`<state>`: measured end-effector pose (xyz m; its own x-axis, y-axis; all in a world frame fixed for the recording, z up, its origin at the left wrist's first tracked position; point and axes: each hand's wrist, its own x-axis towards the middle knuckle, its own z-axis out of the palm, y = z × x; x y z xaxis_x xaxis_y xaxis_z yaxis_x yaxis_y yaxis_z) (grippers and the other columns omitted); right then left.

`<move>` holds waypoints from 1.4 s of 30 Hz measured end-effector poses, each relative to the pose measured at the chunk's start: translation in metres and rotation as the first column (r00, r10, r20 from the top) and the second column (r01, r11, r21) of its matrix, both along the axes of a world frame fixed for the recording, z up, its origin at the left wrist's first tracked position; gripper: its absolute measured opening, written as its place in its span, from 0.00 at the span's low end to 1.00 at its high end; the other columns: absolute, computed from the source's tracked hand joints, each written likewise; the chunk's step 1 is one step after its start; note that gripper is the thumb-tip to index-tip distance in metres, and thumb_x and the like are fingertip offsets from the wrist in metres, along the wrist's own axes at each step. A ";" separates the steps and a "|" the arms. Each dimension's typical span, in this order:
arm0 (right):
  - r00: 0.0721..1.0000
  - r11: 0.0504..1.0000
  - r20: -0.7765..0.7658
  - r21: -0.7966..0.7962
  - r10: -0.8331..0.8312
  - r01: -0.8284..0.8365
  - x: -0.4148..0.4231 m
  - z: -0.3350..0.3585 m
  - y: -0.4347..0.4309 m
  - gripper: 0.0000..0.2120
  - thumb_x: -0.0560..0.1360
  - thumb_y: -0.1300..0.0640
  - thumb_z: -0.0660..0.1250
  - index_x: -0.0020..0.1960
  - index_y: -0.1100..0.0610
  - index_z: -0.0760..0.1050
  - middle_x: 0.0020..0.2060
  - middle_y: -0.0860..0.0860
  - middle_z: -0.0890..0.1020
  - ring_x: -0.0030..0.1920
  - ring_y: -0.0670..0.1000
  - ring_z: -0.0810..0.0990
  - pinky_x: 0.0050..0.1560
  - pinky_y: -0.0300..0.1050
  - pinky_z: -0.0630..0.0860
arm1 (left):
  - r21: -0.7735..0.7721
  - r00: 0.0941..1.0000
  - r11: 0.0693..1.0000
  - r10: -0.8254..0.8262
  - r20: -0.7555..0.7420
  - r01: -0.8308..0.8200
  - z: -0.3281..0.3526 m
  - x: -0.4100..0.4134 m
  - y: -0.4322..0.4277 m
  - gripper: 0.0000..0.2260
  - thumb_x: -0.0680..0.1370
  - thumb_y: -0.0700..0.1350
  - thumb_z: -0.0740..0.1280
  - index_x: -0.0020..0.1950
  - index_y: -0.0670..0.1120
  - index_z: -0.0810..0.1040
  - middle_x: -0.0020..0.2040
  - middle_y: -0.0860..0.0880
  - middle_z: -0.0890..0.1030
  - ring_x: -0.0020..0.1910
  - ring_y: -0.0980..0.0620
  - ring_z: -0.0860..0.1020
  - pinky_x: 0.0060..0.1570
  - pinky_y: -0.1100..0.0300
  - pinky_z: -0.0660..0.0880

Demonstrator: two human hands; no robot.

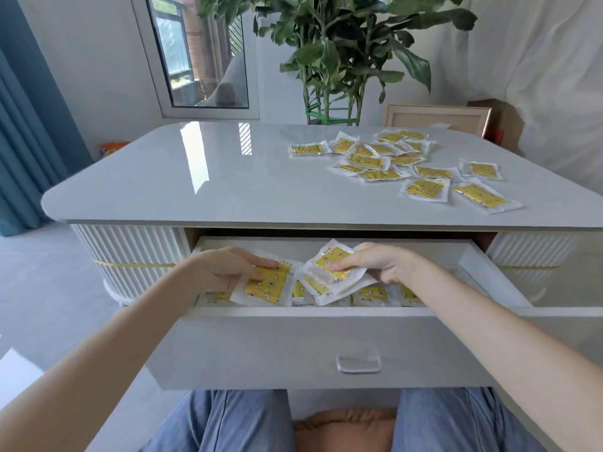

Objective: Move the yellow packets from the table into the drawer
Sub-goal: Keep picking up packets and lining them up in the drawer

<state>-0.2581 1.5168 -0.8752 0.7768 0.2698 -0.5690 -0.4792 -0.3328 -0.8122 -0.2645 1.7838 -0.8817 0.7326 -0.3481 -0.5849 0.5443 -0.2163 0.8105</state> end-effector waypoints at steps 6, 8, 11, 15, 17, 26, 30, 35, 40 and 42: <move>0.992 0.992 -0.012 0.008 -0.127 0.127 0.014 -0.019 0.001 0.12 0.72 0.71 0.70 0.55 0.68 0.76 0.39 0.60 0.84 0.36 0.56 0.85 0.36 0.54 0.83 | 0.232 0.999 0.972 0.036 -0.009 -0.033 -0.015 0.028 -0.021 0.21 0.76 0.24 0.57 0.65 0.40 0.75 0.61 0.40 0.78 0.54 0.42 0.81 0.55 0.49 0.78; 0.986 0.986 -0.003 0.005 -0.165 0.165 0.019 -0.023 -0.003 0.09 0.72 0.71 0.69 0.52 0.66 0.76 0.36 0.58 0.84 0.34 0.55 0.85 0.34 0.52 0.82 | 0.333 0.999 0.942 0.038 0.015 -0.041 -0.020 0.035 -0.028 0.20 0.76 0.24 0.58 0.63 0.38 0.76 0.67 0.42 0.74 0.60 0.43 0.77 0.54 0.54 0.78; 0.977 0.977 0.010 -0.015 -0.211 0.211 0.026 -0.028 -0.012 0.07 0.73 0.71 0.68 0.49 0.65 0.75 0.40 0.59 0.83 0.38 0.56 0.83 0.37 0.52 0.81 | 0.436 0.996 0.896 0.055 0.075 -0.082 -0.032 0.041 -0.040 0.20 0.75 0.25 0.60 0.64 0.38 0.75 0.71 0.48 0.70 0.59 0.49 0.74 0.28 0.68 0.75; 0.966 0.966 0.013 -0.022 -0.258 0.258 0.031 -0.033 -0.025 0.13 0.73 0.72 0.68 0.57 0.66 0.74 0.49 0.62 0.81 0.45 0.59 0.82 0.46 0.58 0.79 | 0.618 0.980 0.785 -0.094 0.175 -0.035 -0.049 0.053 -0.044 0.21 0.74 0.29 0.65 0.65 0.42 0.75 0.67 0.44 0.74 0.53 0.48 0.74 0.54 0.59 0.76; 0.964 0.962 0.019 -0.057 -0.266 0.267 0.034 -0.034 -0.032 0.16 0.72 0.72 0.69 0.59 0.67 0.74 0.52 0.63 0.81 0.48 0.60 0.82 0.52 0.58 0.77 | 0.757 0.943 0.653 -0.230 0.241 -0.034 -0.051 0.052 -0.047 0.18 0.75 0.32 0.64 0.65 0.42 0.75 0.65 0.41 0.74 0.53 0.47 0.74 0.58 0.57 0.75; 0.950 0.920 0.050 -0.235 -0.309 0.312 0.044 -0.031 -0.076 0.20 0.70 0.70 0.72 0.61 0.67 0.75 0.54 0.61 0.82 0.55 0.60 0.82 0.59 0.58 0.77 | 0.893 0.651 0.429 -0.640 0.408 -0.139 -0.051 0.043 -0.096 0.20 0.76 0.38 0.64 0.68 0.49 0.70 0.67 0.44 0.66 0.66 0.45 0.67 0.53 0.54 0.75; 0.955 0.878 0.065 -0.381 -0.288 0.291 0.042 -0.035 -0.094 0.21 0.70 0.64 0.74 0.62 0.65 0.74 0.58 0.58 0.80 0.58 0.57 0.79 0.56 0.51 0.77 | 0.910 0.487 0.395 -0.823 0.292 0.123 -0.058 0.048 -0.132 0.28 0.77 0.50 0.65 0.75 0.52 0.60 0.75 0.47 0.58 0.74 0.44 0.58 0.68 0.47 0.66; 0.957 0.819 0.148 -0.495 -0.250 0.291 0.043 -0.045 -0.107 0.13 0.71 0.61 0.73 0.53 0.62 0.74 0.52 0.56 0.79 0.49 0.54 0.76 0.41 0.41 0.72 | 0.950 0.399 0.019 -0.910 -0.113 0.313 -0.050 0.047 -0.169 0.47 0.73 0.59 0.68 0.77 0.54 0.36 0.78 0.45 0.38 0.76 0.38 0.41 0.73 0.39 0.46; 0.965 0.665 0.245 -0.705 -0.095 0.244 0.043 -0.041 -0.123 0.12 0.76 0.53 0.68 0.48 0.61 0.71 0.47 0.55 0.73 0.46 0.53 0.72 0.37 0.40 0.68 | 0.940 0.411 0.008 -0.901 -0.141 0.340 -0.046 0.043 -0.196 0.54 0.70 0.56 0.72 0.75 0.50 0.29 0.76 0.38 0.34 0.77 0.40 0.45 0.73 0.39 0.50; 0.969 0.654 0.217 -0.717 -0.120 0.241 0.042 -0.039 -0.135 0.18 0.77 0.53 0.66 0.60 0.65 0.71 0.49 0.55 0.74 0.48 0.53 0.72 0.42 0.41 0.68 | 0.944 0.419 -0.021 -0.892 -0.167 0.331 -0.049 0.042 -0.203 0.57 0.69 0.55 0.74 0.73 0.51 0.26 0.75 0.35 0.35 0.76 0.38 0.49 0.72 0.38 0.53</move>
